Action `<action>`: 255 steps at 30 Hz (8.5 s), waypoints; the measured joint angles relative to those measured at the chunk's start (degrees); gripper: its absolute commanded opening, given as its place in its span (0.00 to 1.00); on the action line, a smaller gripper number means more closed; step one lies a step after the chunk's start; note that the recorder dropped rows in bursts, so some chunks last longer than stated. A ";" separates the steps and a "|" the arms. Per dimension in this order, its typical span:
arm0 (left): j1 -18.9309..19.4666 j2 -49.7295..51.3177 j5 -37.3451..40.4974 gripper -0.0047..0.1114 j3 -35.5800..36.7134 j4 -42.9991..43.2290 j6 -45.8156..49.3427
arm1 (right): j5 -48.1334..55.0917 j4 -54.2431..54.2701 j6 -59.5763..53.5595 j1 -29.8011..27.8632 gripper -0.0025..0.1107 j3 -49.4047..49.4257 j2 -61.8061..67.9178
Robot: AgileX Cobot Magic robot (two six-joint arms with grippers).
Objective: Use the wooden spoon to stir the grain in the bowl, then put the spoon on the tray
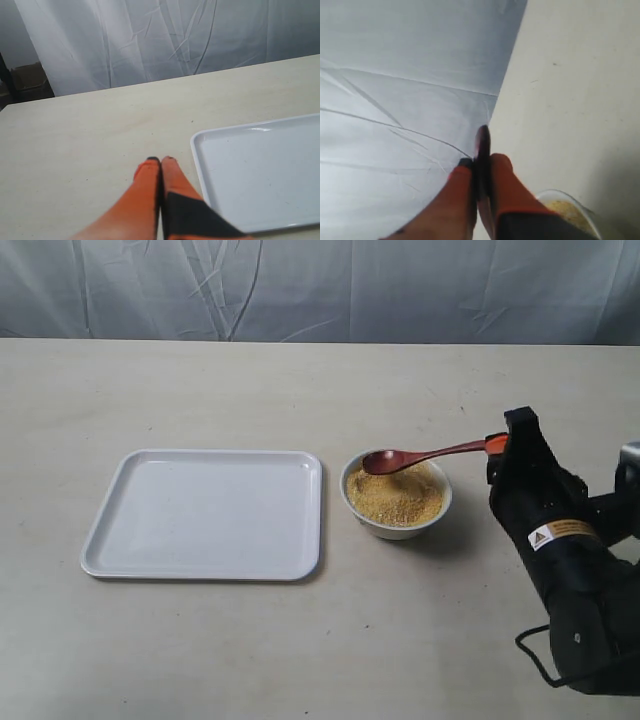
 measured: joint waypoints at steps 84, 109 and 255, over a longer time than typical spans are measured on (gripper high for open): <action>0.00 0.00 0.00 0.04 0.00 0.00 0.00 | 21.24 -13.99 -69.59 0.00 0.02 -8.17 -12.74; 0.00 0.00 0.00 0.04 0.00 0.00 0.00 | 22.53 -12.95 -66.05 0.00 0.02 -8.17 -10.86; 0.00 0.00 0.00 0.04 0.00 0.00 0.00 | 107.72 -36.93 -59.95 -32.51 0.02 -26.78 -44.97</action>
